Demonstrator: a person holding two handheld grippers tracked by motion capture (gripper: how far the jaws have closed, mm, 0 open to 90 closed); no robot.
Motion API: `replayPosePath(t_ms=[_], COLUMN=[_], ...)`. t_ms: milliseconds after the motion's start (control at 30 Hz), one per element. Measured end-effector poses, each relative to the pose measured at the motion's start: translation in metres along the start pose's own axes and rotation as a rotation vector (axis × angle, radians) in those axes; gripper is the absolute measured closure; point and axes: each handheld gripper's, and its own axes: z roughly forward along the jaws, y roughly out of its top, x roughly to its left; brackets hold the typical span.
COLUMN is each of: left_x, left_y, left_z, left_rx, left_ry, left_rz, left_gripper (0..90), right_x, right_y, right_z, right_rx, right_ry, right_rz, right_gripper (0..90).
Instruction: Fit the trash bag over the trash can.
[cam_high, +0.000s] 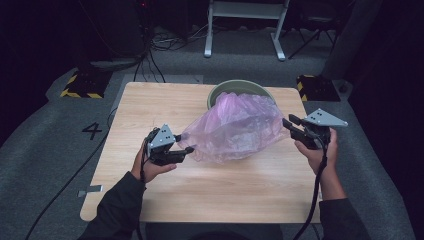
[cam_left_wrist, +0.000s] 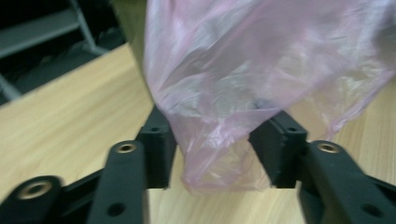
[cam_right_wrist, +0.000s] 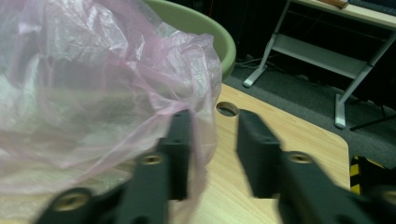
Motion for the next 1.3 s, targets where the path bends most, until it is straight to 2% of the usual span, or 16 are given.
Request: replayPosePath(t_ms=[67, 100, 200, 400, 567, 633, 700, 767, 867, 933, 1000, 1033, 1067, 1100, 1167, 1300], left_x=[0.001, 0.002, 0.003, 0.008, 0.016, 0.019, 0.022, 0.025, 0.027, 0.029, 0.031, 0.032, 0.032, 0.03, 0.023, 0.01], left_y=[0.003, 0.006, 0.01, 0.018, 0.026, 0.028, 0.03, 0.031, 0.033, 0.035, 0.036, 0.037, 0.037, 0.038, 0.041, 0.047], left_z=[0.001, 0.001, 0.0, -0.005, -0.006, -0.004, -0.003, -0.001, 0.001, 0.002, 0.004, 0.005, 0.004, 0.004, 0.001, -0.004], left_rx=[-0.006, -0.021, -0.039, -0.049, -0.054, -0.059, -0.063, -0.064, -0.071, -0.08, -0.074, -0.075, -0.082, -0.094, -0.1, -0.113], left_ry=[0.015, 0.012, 0.025, 0.05, 0.053, 0.05, 0.046, 0.054, 0.056, 0.051, 0.056, 0.055, 0.039, 0.049, 0.072, 0.095], left_rz=[0.002, -0.001, 0.012, 0.007, -0.003, -0.011, -0.021, -0.023, -0.034, -0.033, -0.042, -0.047, -0.058, -0.064, -0.052, -0.015], left_gripper=[64.1, 64.1, 71.6, 71.5, 72.4, 74.9, 74.9, 74.6, 72.2, 67.8, 62.3, 55.7, 44.1, 44.1, 31.4, 27.2], right_x=[0.007, 0.007, 0.013, 0.02, 0.044, 0.057, 0.069, 0.084, 0.097, 0.101, 0.102, 0.101, 0.099, 0.099, 0.097, 0.089], right_y=[0.003, 0.003, 0.005, 0.013, 0.024, 0.026, 0.029, 0.031, 0.034, 0.037, 0.039, 0.041, 0.045, 0.045, 0.05, 0.056], right_z=[-0.005, -0.005, -0.014, -0.034, -0.047, -0.048, -0.044, -0.036, -0.024, -0.013, -0.007, -0.004, -0.002, -0.002, 0.0, 0.008], right_rx=[0.007, 0.007, -0.032, -0.107, -0.161, -0.159, -0.15, -0.12, -0.106, -0.079, -0.069, -0.065, -0.074, -0.074, -0.073, -0.07], right_ry=[0.011, 0.011, 0.048, 0.117, 0.232, 0.282, 0.3, 0.277, 0.245, 0.195, 0.175, 0.154, 0.138, 0.138, 0.106, 0.107], right_rz=[-0.045, -0.045, -0.093, -0.174, -0.295, -0.349, -0.407, -0.481, -0.531, -0.567, -0.586, -0.586, -0.577, -0.577, -0.555, -0.503], right_gripper=[44.1, 44.1, 33.0, 23.1, 21.3, 20.5, 19.8, 25.0, 34.7, 43.2, 60.6, 67.7, 80.0, 80.0, 87.0, 90.0])
